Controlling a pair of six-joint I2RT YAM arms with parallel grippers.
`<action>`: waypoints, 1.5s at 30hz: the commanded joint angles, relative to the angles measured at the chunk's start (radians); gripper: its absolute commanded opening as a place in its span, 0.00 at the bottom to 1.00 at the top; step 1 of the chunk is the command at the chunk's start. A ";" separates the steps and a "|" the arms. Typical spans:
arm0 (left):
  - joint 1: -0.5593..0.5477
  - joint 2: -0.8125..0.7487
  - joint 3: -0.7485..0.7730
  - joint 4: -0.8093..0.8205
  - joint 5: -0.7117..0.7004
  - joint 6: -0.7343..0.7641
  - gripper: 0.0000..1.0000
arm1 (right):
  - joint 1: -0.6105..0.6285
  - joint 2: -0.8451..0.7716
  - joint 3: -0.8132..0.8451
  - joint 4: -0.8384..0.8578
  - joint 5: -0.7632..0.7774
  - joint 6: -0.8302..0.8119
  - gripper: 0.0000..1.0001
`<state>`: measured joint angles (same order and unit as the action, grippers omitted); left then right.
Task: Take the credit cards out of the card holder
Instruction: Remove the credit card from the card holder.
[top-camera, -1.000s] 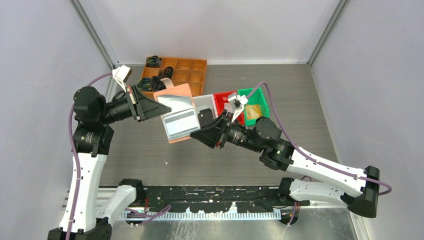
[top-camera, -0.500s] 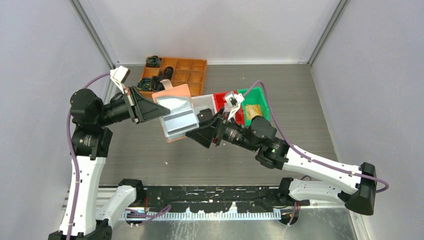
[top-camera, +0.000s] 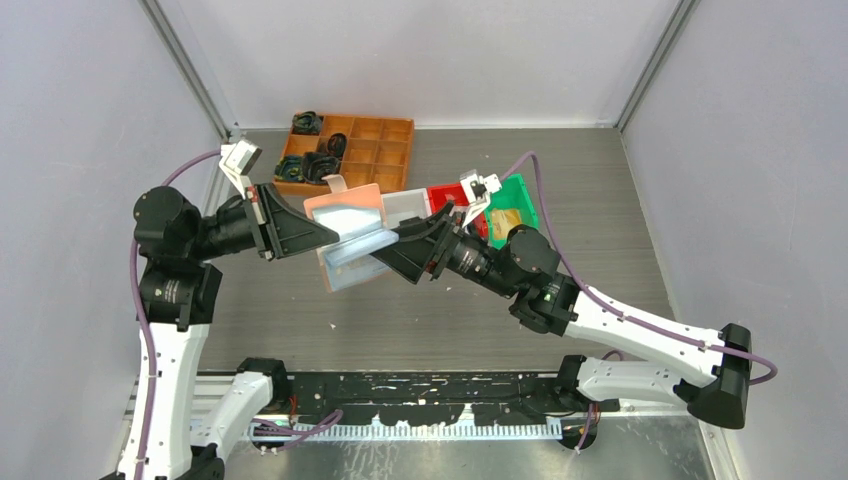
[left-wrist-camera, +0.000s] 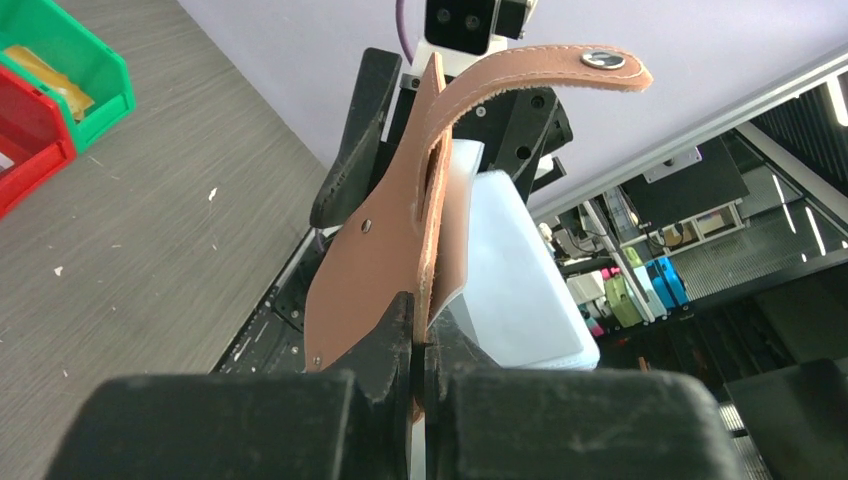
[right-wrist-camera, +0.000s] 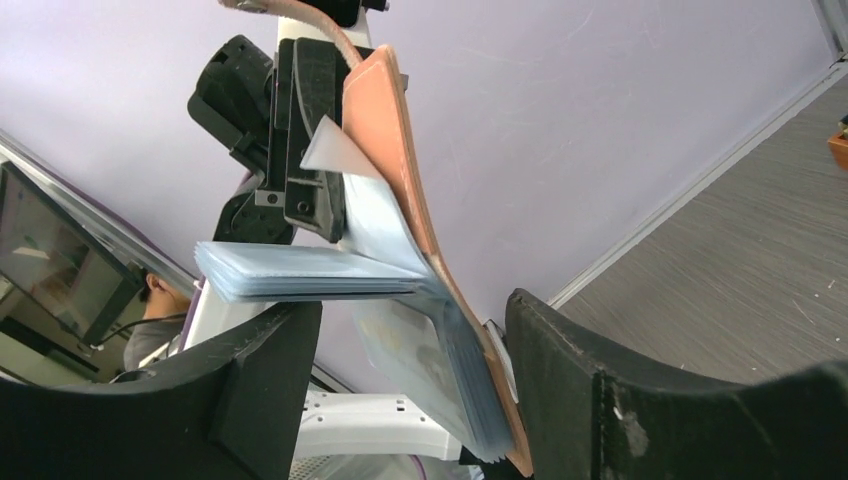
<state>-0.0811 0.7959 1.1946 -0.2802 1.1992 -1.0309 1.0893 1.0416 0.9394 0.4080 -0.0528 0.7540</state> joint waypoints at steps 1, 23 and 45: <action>-0.002 -0.016 0.010 0.058 0.043 0.006 0.00 | -0.002 0.018 0.058 0.080 0.037 0.019 0.74; 0.001 0.035 0.168 -0.289 -0.070 0.396 0.95 | -0.003 -0.045 0.007 0.054 -0.072 0.090 0.01; 0.006 0.040 0.160 -0.281 0.123 0.435 1.00 | -0.002 0.025 0.253 -0.467 -0.352 -0.222 0.00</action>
<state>-0.0753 0.8711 1.3869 -0.5682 1.2255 -0.6285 1.0889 1.0630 1.0821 -0.0463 -0.3161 0.6014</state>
